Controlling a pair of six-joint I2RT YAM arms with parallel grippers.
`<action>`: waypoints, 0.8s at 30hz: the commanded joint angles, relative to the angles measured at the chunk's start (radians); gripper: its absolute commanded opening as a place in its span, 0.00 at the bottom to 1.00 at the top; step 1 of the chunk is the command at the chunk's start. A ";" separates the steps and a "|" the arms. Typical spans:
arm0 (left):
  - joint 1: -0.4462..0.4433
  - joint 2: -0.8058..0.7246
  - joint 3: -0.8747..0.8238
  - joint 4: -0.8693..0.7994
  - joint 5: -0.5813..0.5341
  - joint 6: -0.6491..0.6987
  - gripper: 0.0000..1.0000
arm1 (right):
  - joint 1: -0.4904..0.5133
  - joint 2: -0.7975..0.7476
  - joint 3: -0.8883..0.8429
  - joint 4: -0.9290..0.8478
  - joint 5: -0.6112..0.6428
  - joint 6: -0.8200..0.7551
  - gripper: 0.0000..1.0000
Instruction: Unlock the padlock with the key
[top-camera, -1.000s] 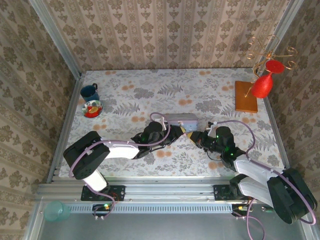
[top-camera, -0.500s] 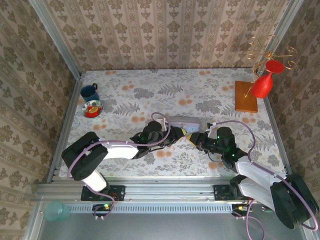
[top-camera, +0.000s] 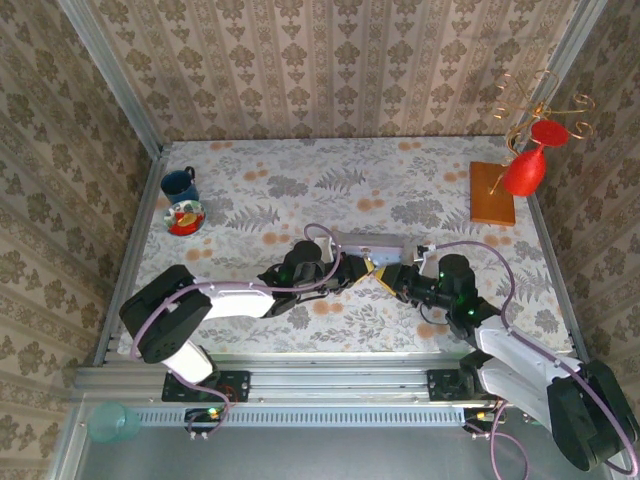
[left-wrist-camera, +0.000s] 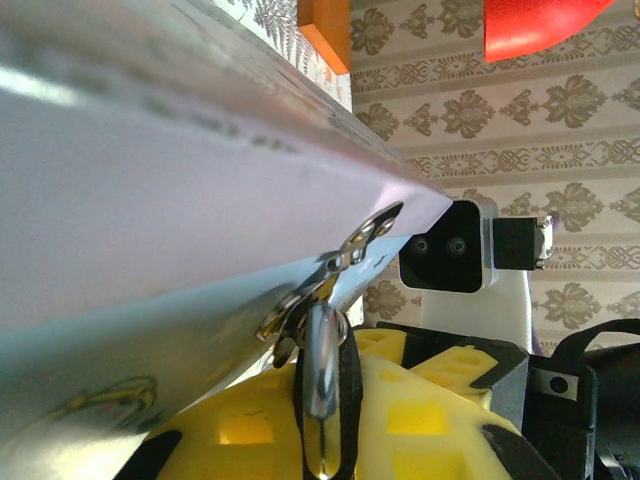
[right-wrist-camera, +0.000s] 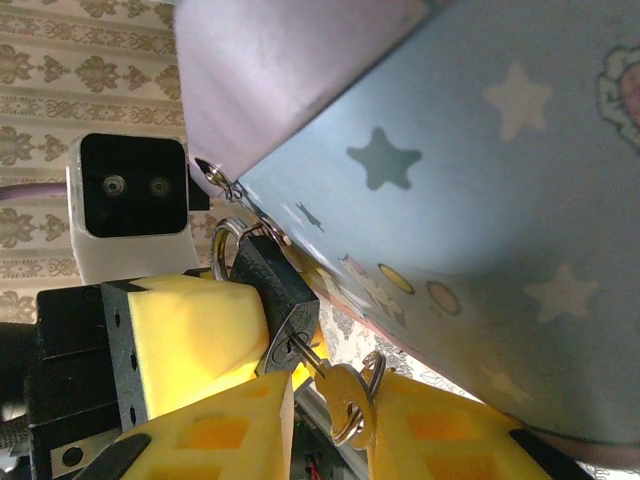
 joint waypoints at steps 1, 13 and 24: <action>-0.006 -0.053 -0.011 -0.002 0.085 0.059 0.00 | -0.017 -0.025 0.003 0.048 0.011 -0.025 0.26; 0.002 -0.048 -0.020 -0.005 0.084 0.062 0.00 | -0.021 -0.041 -0.009 0.033 0.014 -0.028 0.26; 0.002 -0.048 -0.020 -0.001 0.087 0.065 0.00 | -0.026 -0.038 -0.011 0.038 0.009 -0.027 0.14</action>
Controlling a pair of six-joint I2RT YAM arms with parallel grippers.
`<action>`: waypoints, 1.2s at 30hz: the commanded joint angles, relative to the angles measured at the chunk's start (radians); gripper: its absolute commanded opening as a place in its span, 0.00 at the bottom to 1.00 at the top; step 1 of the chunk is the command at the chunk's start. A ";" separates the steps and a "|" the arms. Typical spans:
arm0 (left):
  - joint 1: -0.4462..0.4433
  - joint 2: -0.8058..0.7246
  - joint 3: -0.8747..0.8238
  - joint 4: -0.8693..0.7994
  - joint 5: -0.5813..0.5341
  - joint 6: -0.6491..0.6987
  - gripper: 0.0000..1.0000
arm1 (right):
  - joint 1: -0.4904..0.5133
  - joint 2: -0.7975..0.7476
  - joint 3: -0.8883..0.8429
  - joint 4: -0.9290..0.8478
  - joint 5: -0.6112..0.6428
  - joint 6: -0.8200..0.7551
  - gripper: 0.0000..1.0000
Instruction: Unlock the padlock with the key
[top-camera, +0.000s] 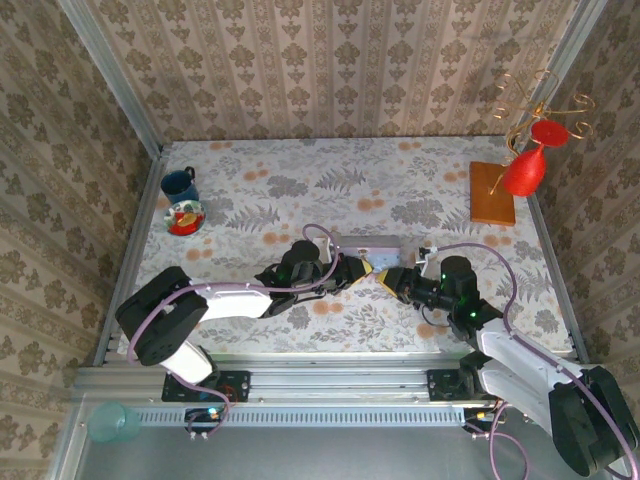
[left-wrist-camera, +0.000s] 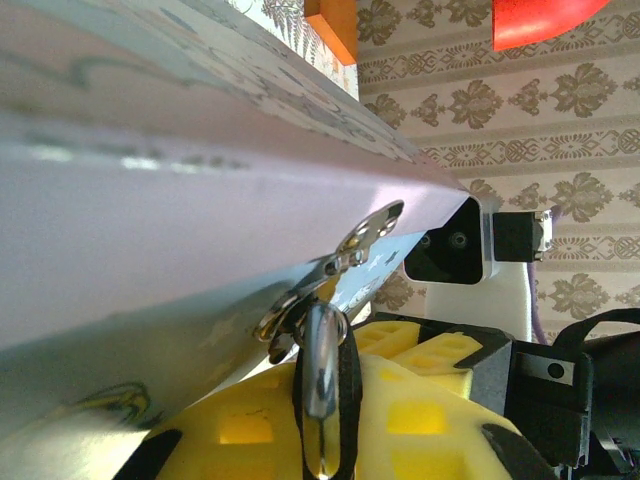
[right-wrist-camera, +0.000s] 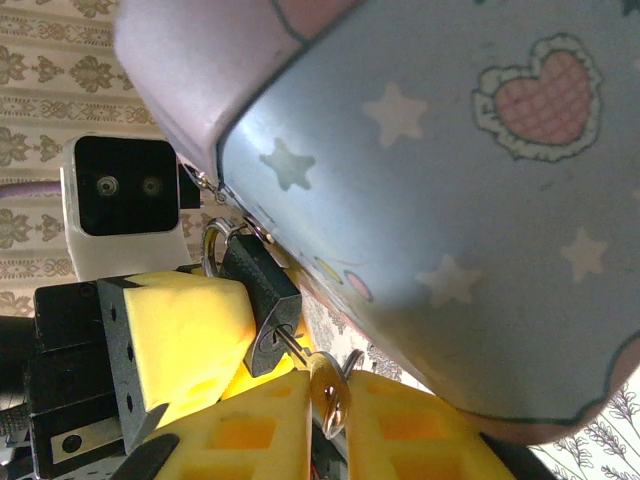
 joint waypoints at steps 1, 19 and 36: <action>-0.006 -0.029 -0.008 0.028 0.072 0.048 0.00 | -0.014 -0.009 0.000 0.070 0.016 -0.024 0.14; -0.038 0.025 0.035 0.098 0.061 0.021 0.00 | 0.050 0.027 0.005 0.187 0.032 0.063 0.02; -0.047 0.038 0.052 0.099 0.038 0.014 0.00 | 0.161 0.035 -0.004 0.220 0.180 0.119 0.00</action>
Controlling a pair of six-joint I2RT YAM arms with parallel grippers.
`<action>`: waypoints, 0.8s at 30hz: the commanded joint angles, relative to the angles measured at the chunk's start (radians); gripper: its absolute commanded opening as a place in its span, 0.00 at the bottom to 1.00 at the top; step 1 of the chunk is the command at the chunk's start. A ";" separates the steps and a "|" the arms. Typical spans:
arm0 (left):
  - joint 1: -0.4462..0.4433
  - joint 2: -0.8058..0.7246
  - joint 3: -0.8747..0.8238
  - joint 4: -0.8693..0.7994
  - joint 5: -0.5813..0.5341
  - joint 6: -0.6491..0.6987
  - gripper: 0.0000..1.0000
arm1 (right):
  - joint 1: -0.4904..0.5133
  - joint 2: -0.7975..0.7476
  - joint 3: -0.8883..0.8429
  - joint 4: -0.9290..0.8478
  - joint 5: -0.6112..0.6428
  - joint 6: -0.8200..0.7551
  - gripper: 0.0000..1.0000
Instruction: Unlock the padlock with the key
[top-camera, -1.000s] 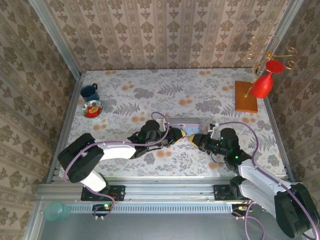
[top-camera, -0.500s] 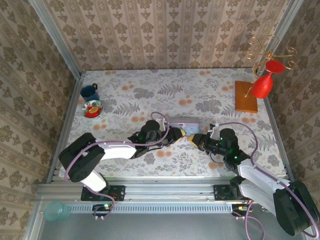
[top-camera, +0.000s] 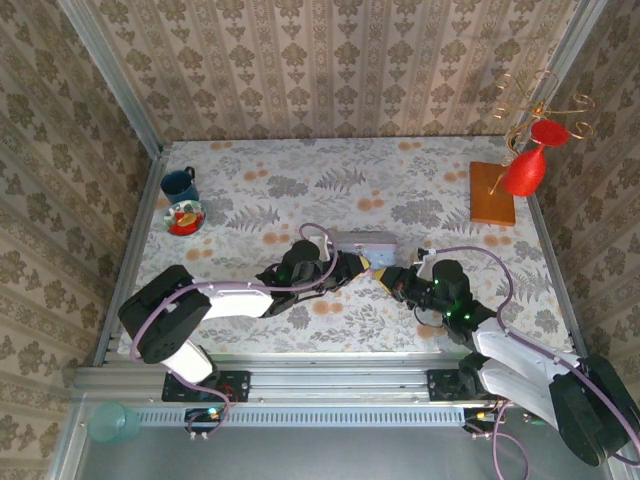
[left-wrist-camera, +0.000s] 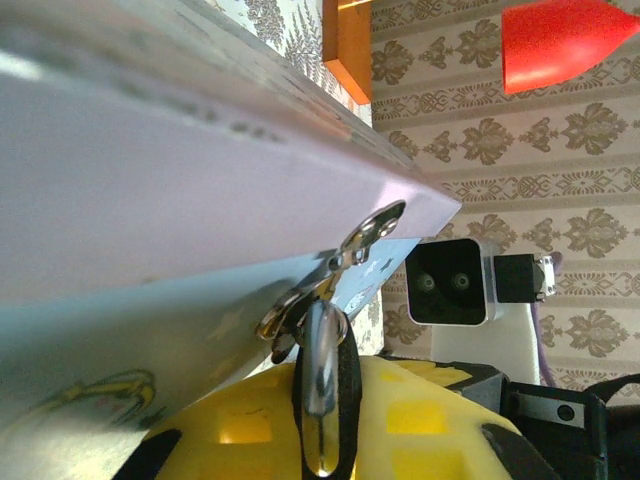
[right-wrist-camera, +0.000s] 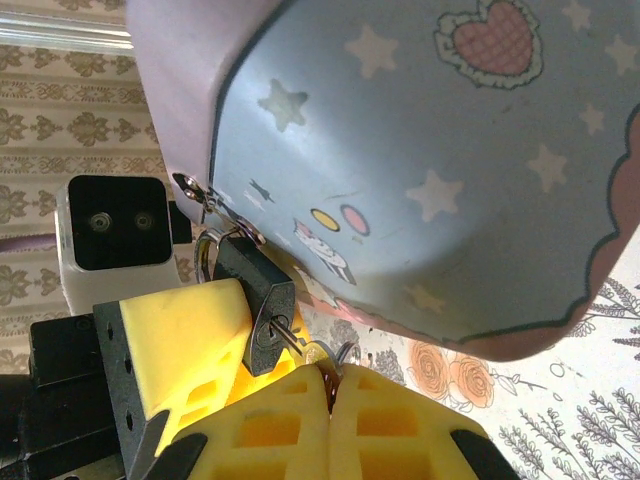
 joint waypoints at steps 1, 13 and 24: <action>-0.048 0.020 0.052 0.080 0.110 0.012 0.00 | 0.048 -0.009 0.007 0.131 -0.005 0.004 0.00; -0.051 0.027 0.047 0.047 0.116 0.042 0.00 | 0.056 -0.026 0.011 0.139 0.013 0.037 0.00; -0.059 0.017 0.014 -0.024 0.115 0.093 0.00 | 0.055 -0.032 0.042 0.129 0.009 0.067 0.00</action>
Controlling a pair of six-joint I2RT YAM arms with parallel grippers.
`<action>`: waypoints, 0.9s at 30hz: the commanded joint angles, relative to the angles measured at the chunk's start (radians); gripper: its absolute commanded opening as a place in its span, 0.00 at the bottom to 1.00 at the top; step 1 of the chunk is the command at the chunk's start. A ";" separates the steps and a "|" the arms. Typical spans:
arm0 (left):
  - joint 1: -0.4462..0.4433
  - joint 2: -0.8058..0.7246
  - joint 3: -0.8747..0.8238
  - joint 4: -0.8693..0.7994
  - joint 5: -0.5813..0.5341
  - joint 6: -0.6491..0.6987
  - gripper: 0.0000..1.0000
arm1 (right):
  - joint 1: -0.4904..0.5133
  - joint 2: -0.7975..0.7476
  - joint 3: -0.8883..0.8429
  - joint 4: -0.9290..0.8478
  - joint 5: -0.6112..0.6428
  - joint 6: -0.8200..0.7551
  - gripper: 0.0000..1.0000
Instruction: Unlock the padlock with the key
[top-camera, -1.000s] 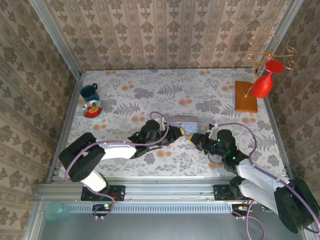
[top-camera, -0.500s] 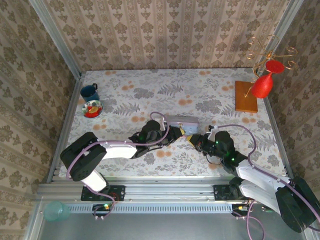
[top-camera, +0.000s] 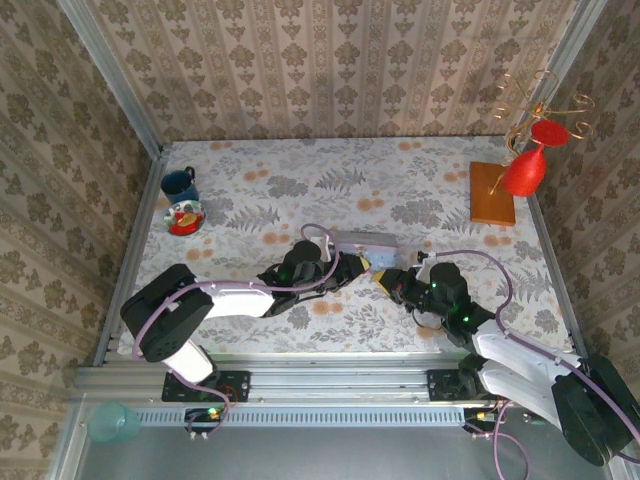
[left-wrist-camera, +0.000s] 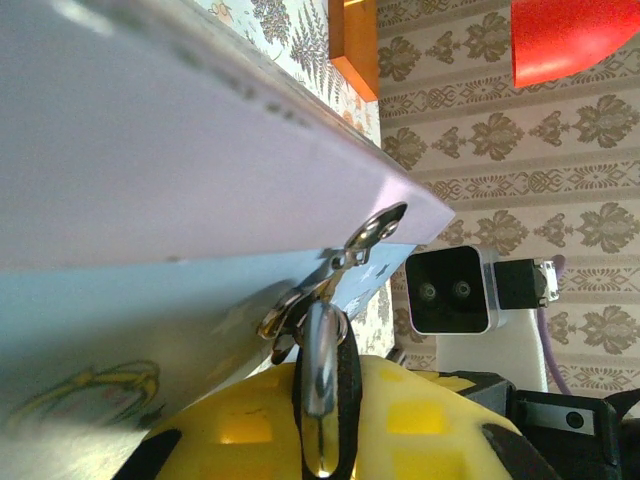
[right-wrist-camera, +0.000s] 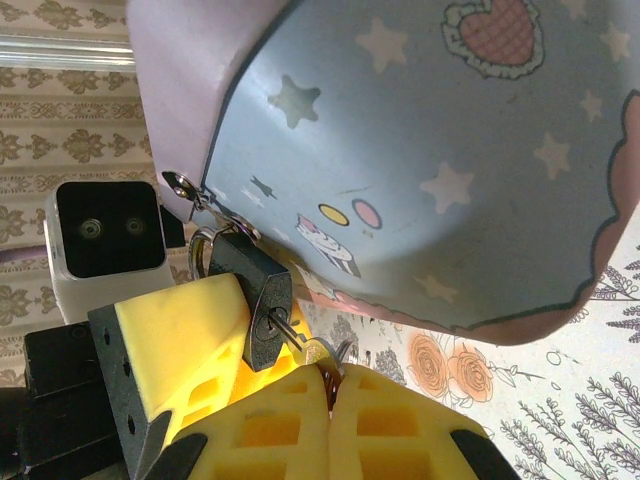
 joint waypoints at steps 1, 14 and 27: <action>-0.058 0.004 0.010 -0.019 0.113 0.068 0.00 | 0.025 -0.021 0.056 0.135 -0.041 0.015 0.00; -0.062 0.010 0.009 -0.054 0.106 0.101 0.00 | 0.028 -0.054 0.073 0.111 -0.043 0.033 0.00; -0.062 0.022 -0.002 -0.053 0.099 0.107 0.00 | 0.033 -0.079 0.093 0.080 -0.044 0.011 0.00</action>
